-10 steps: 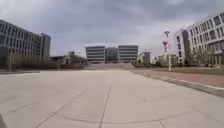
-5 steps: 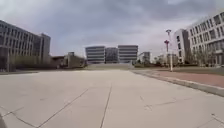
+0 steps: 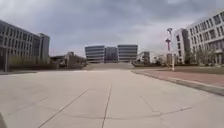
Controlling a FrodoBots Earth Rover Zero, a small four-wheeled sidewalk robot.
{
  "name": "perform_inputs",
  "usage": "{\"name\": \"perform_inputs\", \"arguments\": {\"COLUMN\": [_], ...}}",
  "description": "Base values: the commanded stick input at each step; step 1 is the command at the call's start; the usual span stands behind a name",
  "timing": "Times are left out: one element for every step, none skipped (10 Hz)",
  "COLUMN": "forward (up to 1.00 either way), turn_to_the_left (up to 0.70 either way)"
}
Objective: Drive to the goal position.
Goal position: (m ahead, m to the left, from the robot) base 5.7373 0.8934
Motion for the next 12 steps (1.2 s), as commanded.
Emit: {"name": "perform_inputs", "arguments": {"forward": [0.7,0.7,0.7,0.7,0.7,0.7,0.7,0.7,0.7,0.7,0.7,0.7], "turn_to_the_left": [0.0,0.0,0.0,0.0,0.0,0.0,0.0,0.0,0.0,0.0,0.0,0.0]}}
